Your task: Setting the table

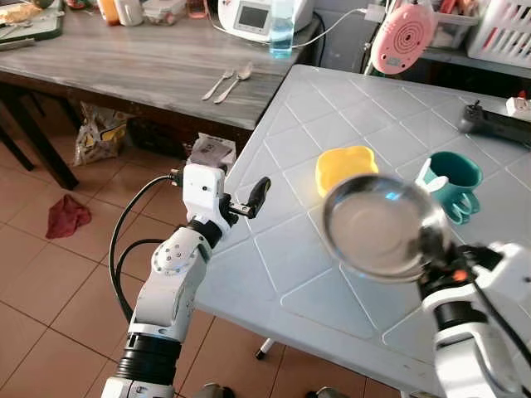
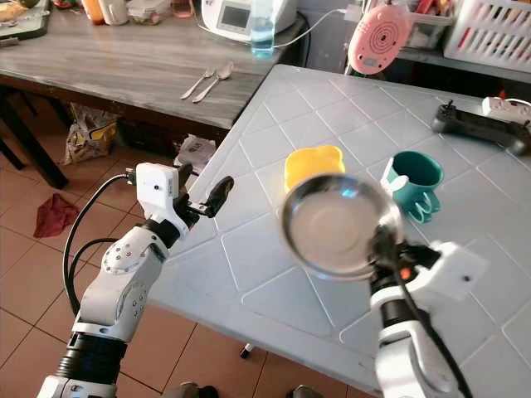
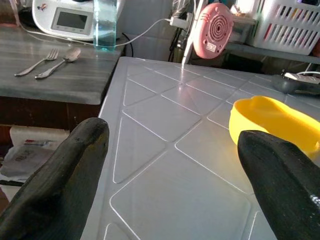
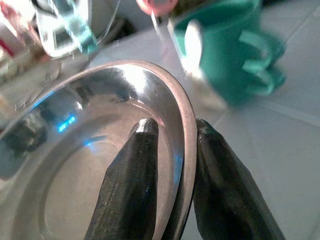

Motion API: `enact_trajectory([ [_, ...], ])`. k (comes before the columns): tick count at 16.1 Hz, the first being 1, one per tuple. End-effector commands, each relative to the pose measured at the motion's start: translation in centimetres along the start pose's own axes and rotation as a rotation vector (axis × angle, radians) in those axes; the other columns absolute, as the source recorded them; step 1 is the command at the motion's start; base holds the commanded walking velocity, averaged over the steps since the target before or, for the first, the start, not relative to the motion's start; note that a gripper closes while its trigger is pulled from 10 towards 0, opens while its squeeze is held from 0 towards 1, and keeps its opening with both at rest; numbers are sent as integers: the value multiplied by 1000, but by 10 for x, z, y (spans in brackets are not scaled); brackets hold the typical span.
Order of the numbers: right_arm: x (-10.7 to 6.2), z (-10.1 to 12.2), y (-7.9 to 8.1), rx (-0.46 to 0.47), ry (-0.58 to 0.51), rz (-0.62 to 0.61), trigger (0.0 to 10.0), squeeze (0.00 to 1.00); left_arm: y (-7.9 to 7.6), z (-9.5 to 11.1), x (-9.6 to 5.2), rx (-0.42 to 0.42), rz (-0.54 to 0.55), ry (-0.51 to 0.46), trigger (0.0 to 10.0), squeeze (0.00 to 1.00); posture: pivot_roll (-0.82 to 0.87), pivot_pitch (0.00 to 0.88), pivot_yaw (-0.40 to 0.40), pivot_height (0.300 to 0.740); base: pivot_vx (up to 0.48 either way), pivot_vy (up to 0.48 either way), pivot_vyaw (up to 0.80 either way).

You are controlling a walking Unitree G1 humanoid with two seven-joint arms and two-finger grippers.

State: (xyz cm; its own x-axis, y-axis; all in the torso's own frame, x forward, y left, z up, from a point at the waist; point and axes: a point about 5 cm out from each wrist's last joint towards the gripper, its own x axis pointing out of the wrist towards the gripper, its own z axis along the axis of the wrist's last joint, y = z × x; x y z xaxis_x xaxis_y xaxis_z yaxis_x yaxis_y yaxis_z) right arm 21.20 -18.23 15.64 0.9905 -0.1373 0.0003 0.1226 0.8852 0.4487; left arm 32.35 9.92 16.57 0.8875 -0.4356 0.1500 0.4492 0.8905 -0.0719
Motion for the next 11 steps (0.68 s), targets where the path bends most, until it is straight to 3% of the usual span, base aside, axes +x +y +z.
enact_trajectory([
  [1,-3,-19,-3,-1,102,-49,10000,0,-2,-4,0,8,-12,19,10000,0,-11,119,-7,714,0,0,0],
  [3,-4,-21,-2,33,108,-52,10000,0,-2,-5,-1,7,-16,25,10000,0,-10,121,-7,714,0,0,0],
  [8,-5,-26,-10,-2,171,-118,10000,0,-3,-9,-3,4,-27,46,10000,0,-14,124,-7,714,0,0,0],
  [9,-5,-28,-13,1,181,-139,10000,86,-5,-11,-4,-3,-47,62,10000,0,-16,126,-8,714,0,0,0],
  [10,-5,-28,-14,5,186,-148,10000,86,-6,-13,-5,-9,-60,70,10000,0,-16,126,-8,714,0,0,0],
  [11,-5,-28,-16,-5,193,-165,10000,1000,-12,-17,-10,-47,-156,111,10000,0,-16,128,-10,714,0,0,0],
])
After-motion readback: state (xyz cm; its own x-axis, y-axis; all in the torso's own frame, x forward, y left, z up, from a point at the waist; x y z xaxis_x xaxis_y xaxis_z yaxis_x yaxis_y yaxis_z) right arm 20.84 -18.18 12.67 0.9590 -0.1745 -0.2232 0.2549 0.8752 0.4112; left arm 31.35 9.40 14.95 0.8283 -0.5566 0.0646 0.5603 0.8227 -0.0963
